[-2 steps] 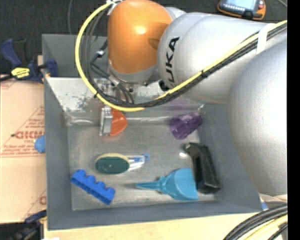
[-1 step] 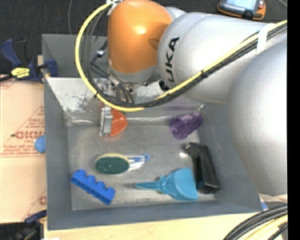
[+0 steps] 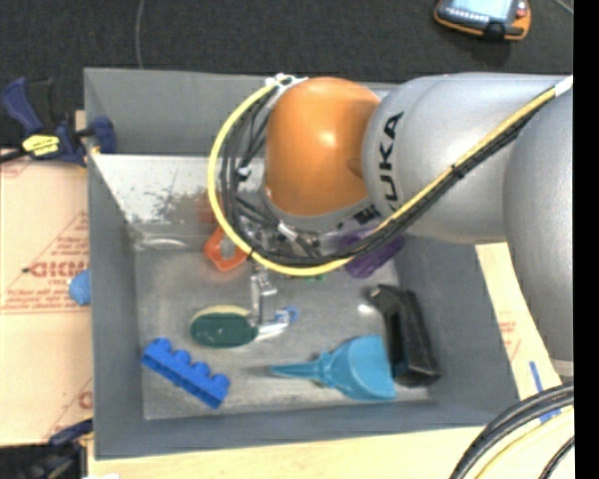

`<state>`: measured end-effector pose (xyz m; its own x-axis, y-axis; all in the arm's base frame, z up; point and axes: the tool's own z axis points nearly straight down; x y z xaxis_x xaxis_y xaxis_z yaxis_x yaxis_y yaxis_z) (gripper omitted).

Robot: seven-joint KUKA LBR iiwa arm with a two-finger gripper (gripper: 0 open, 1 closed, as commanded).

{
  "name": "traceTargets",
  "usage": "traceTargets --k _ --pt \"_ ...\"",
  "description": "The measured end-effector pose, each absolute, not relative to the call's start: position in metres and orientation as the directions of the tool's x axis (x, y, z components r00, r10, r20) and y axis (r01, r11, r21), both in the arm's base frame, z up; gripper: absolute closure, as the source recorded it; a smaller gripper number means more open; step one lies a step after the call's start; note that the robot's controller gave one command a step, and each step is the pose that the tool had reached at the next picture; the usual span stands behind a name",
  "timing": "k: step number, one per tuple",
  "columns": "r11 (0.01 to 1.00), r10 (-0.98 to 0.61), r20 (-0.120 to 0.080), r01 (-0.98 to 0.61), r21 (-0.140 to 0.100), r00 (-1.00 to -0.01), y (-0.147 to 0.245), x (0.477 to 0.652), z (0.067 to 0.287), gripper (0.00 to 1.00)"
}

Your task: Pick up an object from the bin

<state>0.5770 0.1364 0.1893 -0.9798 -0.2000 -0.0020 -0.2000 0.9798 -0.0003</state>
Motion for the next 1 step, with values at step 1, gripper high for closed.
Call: traceTargets --k 1 --pt "0.965 -0.264 -0.011 -0.264 0.0 -0.965 0.1232 0.6052 0.1819 0.0"
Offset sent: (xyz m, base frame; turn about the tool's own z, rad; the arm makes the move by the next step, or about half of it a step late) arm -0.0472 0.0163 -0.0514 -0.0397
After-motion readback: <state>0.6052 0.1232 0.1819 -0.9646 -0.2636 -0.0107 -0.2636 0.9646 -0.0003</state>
